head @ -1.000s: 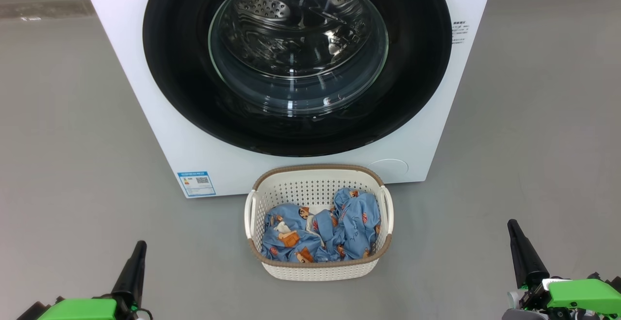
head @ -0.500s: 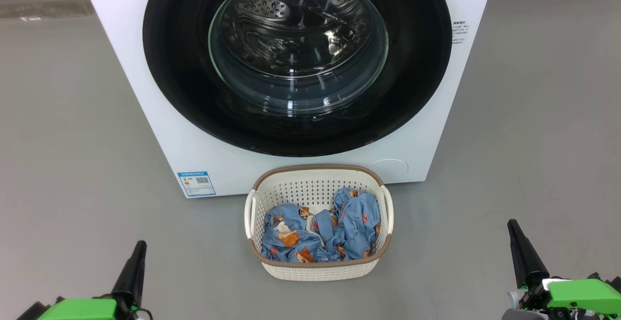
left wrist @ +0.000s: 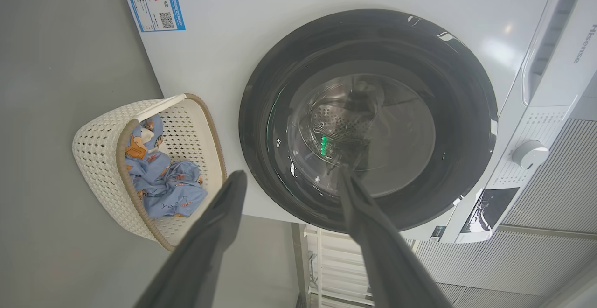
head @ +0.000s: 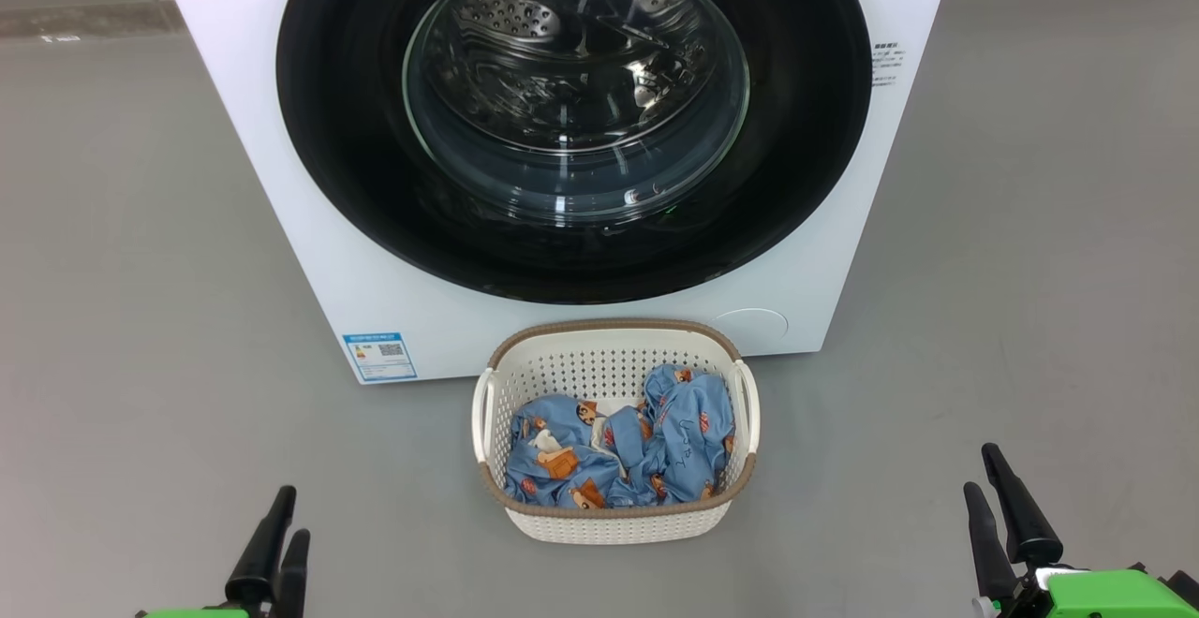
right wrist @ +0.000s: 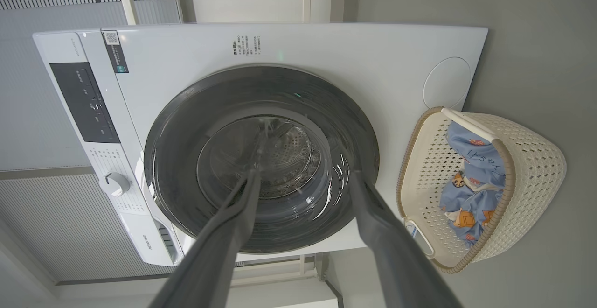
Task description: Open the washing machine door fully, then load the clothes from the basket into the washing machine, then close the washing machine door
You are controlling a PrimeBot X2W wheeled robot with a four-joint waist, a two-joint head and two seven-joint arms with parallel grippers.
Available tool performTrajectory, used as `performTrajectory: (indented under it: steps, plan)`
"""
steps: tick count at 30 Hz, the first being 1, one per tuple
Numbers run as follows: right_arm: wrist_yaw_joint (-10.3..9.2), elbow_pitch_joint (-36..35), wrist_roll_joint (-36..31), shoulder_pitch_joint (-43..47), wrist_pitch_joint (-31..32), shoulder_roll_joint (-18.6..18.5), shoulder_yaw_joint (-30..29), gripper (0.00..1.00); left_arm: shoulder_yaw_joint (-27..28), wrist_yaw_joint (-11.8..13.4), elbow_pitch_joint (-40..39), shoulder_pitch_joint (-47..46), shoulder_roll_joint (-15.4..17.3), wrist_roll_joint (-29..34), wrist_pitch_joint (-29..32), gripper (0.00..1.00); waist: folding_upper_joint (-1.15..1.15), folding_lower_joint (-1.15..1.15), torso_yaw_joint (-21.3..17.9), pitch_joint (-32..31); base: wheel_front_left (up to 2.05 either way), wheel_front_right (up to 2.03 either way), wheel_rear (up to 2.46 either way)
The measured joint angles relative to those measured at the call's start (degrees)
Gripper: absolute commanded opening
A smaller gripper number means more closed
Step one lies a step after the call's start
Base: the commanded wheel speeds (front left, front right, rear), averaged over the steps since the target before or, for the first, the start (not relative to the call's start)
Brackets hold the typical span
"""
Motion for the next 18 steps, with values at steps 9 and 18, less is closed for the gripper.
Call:
performTrajectory:
  steps: [9, 18]
  plan:
    - [0.00, -1.2, 0.0, -0.1, -1.0, 0.0, 0.9, 1.00, -1.1, 0.0, -0.7, -0.1, 0.1, 0.0, -1.5, 1.00, 0.00, -0.01, -0.1, 0.1, 0.00, 0.00, 0.00]
    - [0.00, -2.9, -0.5, -0.5, -2.5, -0.1, 1.6, 1.00, -1.9, 0.0, -1.6, -0.8, 0.1, 0.8, -3.1, 1.00, 0.00, -0.01, -0.2, 0.2, 0.00, 0.00, 0.00]
